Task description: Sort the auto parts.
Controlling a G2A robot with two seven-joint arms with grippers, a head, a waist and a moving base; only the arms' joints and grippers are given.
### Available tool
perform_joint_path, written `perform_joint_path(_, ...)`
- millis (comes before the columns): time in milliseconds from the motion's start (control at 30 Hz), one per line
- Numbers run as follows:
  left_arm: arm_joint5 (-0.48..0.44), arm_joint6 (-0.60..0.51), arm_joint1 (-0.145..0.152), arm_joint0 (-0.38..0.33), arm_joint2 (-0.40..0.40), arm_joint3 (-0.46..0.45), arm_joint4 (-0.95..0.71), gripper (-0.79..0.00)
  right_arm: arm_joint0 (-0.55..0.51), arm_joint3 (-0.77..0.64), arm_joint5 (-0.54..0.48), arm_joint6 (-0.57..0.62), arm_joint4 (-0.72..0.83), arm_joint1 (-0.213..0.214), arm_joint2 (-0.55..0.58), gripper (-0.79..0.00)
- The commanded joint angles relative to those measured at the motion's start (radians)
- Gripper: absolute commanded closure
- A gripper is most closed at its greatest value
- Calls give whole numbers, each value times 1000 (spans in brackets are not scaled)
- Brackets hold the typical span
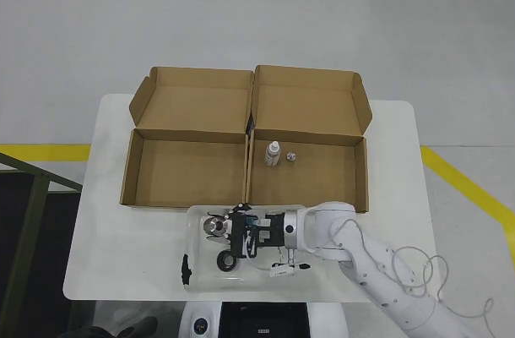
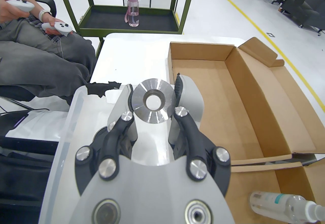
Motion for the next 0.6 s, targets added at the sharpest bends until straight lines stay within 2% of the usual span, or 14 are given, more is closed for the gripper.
perform_joint_path(0,0,0,0,0,0,0,0,-785,-5,-6,5,-9,3,1,7,0)
perform_joint_path(567,0,0,0,0,0,0,0,-785,-25,6,70,-92,52,-5,38,0)
